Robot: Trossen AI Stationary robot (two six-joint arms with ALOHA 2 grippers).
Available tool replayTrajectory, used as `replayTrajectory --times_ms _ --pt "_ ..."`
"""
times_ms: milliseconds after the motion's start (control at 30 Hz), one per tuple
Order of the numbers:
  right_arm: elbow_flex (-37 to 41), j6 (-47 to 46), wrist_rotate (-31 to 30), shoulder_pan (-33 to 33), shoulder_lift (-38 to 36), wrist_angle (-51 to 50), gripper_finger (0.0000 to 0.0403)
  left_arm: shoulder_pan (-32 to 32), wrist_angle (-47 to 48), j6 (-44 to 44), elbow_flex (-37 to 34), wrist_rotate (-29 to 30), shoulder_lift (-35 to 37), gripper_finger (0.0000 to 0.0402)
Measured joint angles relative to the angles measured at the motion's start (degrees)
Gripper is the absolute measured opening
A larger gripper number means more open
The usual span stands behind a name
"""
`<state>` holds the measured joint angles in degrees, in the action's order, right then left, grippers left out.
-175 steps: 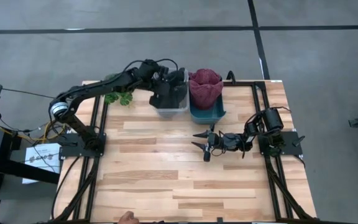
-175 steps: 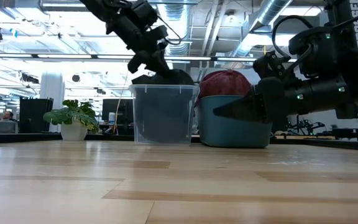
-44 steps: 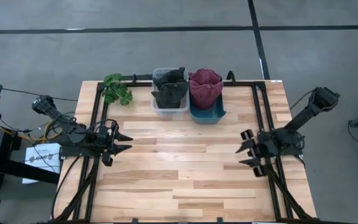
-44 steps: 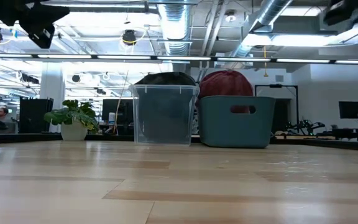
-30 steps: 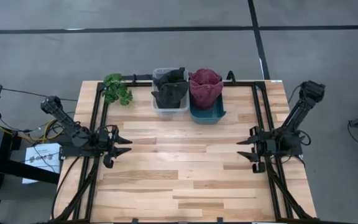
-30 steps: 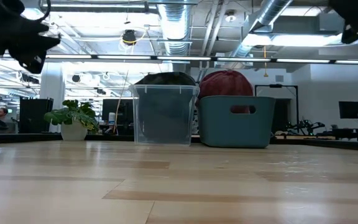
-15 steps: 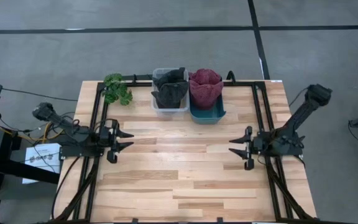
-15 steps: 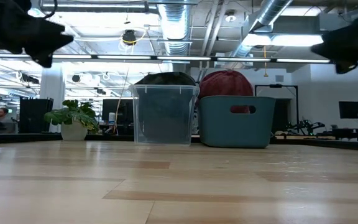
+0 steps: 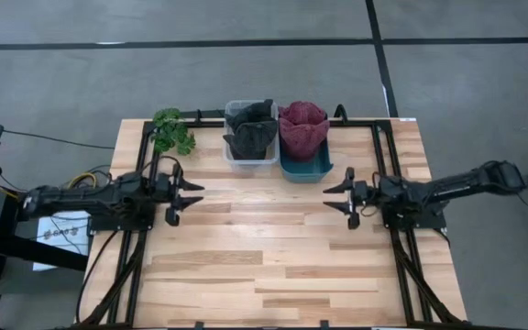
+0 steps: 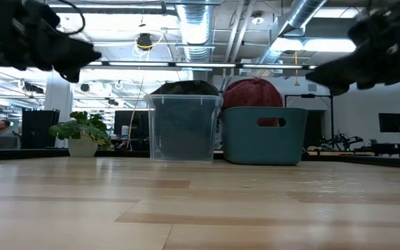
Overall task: Pick & Place hat
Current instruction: Return to Home Position
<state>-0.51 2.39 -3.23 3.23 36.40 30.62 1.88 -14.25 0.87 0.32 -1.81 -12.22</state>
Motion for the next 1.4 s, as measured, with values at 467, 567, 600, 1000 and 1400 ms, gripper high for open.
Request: replayTrajectory --times_ms 467,567,600,1000,1400 --pt "0.13 -8.91 0.29 -5.25 1.20 -1.80 0.0154 9.18 -0.01 0.22 0.02 -1.43 -4.78 0.0140" --pt "0.15 -11.92 0.29 -5.25 1.18 -1.81 0.0154 9.04 -0.07 0.65 0.02 -1.44 -4.78 0.0140" --pt "0.15 -12.66 0.29 -5.25 1.20 -1.89 0.0154 9.04 -0.16 0.65 0.02 -1.44 -4.78 0.0140" --pt "0.20 -12.96 0.29 -5.25 1.20 -1.91 0.0154 9.04 -0.41 0.67 0.02 -1.42 -4.78 0.0140" --pt "0.22 -12.97 0.27 -5.25 1.20 -1.93 0.0154 9.04 -0.41 0.67 0.02 -1.39 -4.78 0.0140"
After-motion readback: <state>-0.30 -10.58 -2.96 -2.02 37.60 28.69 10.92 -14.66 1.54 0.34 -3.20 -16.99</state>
